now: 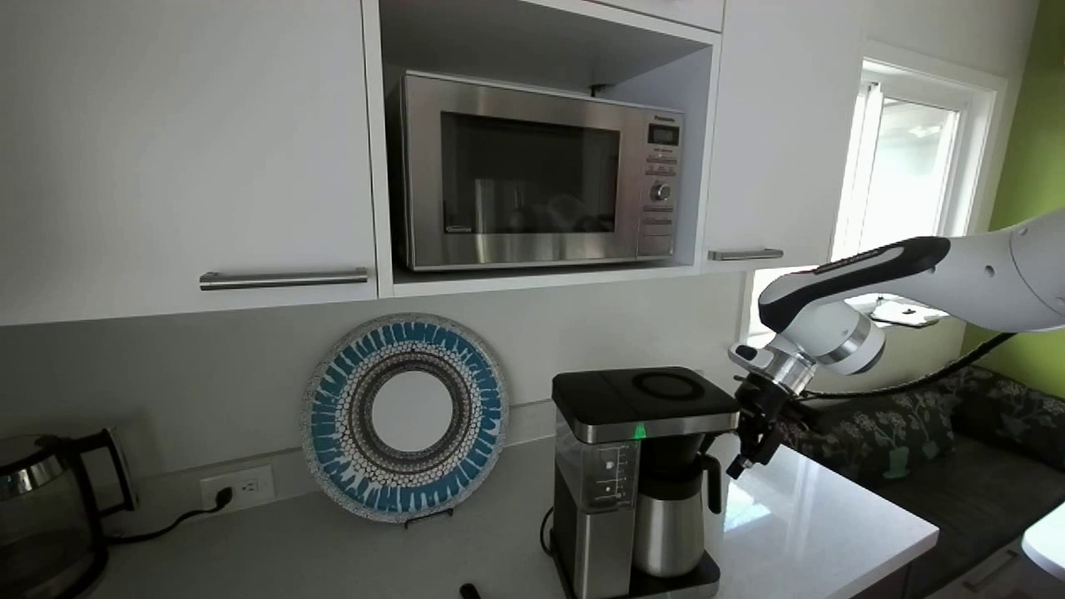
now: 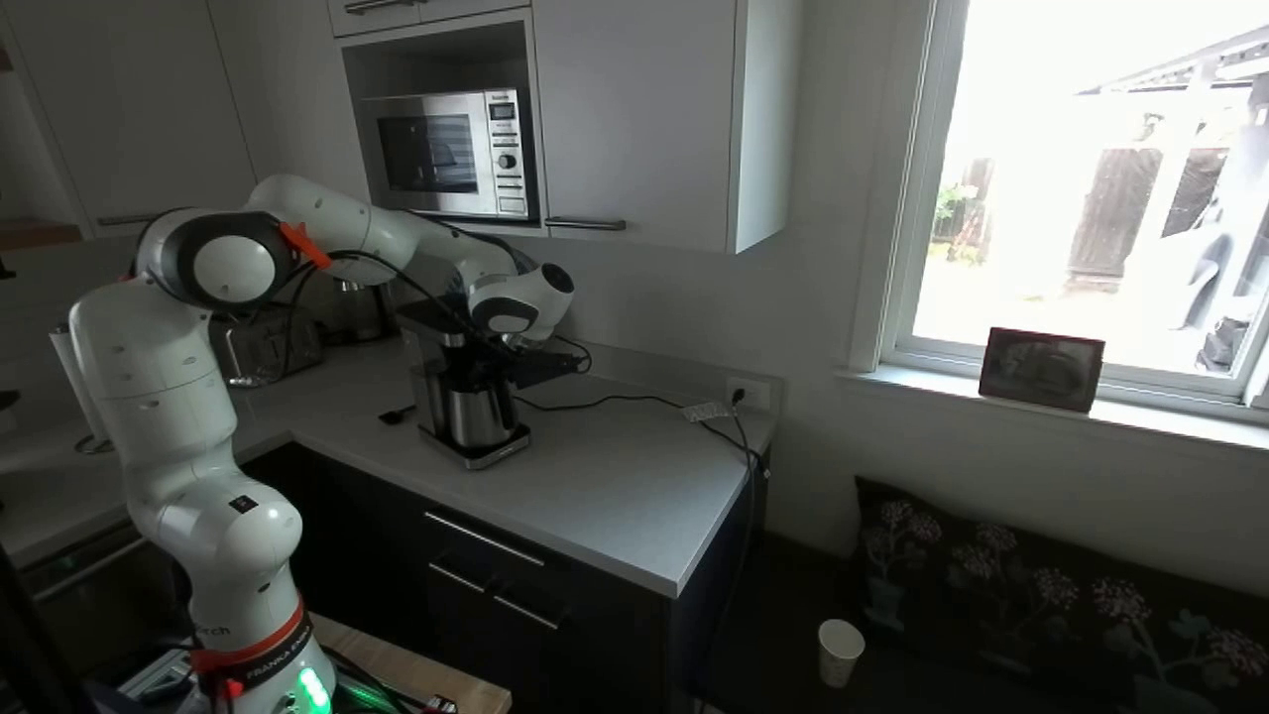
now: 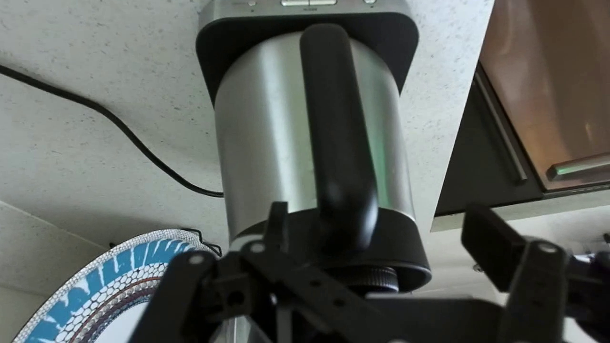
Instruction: Remove the carafe from the coffee maker and put in on the counter top
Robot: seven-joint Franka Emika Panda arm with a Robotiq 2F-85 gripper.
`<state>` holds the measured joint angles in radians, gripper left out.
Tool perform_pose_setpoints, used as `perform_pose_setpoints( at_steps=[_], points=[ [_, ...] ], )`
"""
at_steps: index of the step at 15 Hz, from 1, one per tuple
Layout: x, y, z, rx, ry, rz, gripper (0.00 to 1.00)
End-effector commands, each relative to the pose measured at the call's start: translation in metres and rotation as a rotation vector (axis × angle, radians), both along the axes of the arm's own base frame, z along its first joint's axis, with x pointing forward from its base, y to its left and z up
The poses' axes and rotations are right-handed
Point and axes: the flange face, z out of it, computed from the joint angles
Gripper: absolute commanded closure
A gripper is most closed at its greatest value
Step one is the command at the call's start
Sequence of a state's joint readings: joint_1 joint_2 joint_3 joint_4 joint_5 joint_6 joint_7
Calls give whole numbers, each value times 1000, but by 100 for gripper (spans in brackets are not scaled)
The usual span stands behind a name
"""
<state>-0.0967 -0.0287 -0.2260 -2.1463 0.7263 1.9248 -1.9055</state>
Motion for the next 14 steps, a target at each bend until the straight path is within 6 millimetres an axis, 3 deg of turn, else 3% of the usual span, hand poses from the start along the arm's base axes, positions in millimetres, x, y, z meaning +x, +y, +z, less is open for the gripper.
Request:
perform_pose_setpoints(
  at_steps=[1,9,14],
  points=[
    [12,-1,-5,29,-29,35,25],
    [23,-1,-12,24,-36,63,89],
    [25,-2,-12,33,-35,69,92]
  ],
)
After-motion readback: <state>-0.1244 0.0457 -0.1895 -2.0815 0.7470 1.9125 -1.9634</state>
